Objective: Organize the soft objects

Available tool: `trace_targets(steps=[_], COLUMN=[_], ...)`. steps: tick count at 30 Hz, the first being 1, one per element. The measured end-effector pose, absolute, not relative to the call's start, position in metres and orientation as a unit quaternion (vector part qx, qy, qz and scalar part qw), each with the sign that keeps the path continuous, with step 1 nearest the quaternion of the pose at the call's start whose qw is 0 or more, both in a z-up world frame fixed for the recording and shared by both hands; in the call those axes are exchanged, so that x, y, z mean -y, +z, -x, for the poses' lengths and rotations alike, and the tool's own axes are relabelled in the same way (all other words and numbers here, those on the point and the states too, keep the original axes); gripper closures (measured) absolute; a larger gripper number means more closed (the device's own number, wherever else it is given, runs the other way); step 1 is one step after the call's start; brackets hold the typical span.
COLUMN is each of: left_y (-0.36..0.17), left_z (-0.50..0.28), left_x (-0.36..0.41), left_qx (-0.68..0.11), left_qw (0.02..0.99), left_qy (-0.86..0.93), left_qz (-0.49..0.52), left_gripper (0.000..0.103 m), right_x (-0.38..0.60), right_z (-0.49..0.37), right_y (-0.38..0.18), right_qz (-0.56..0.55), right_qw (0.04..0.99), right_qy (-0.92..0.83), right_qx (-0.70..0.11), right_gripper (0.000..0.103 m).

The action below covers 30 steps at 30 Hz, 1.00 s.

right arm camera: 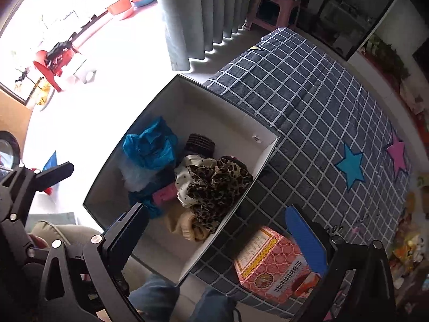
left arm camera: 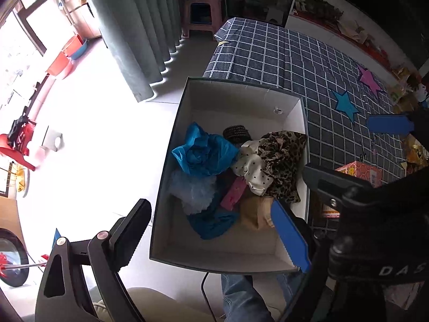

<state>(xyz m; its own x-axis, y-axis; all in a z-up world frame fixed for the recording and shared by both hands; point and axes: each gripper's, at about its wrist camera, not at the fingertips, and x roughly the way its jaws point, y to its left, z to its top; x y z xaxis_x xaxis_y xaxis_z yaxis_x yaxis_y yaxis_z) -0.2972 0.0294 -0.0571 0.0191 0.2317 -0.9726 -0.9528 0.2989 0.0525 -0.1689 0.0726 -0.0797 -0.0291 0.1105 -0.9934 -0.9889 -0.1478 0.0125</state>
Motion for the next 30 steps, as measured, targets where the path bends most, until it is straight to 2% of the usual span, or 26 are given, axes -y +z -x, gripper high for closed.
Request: trace_targets(steps=[30], left_y=[-0.0591], left_z=[0.3021], left_x=[-0.0199], left_qx=[-0.513], left_qw=[0.621], left_qy=[0.472], left_qz=[0.359], left_gripper=[0.010], right_x=[-0.0650], right_z=[0.1789], right_y=[-0.0801], right_qz=[0.511], right_qw=[0.484], right_qy=[0.565], right_qx=[-0.431], right_gripper=[0.000])
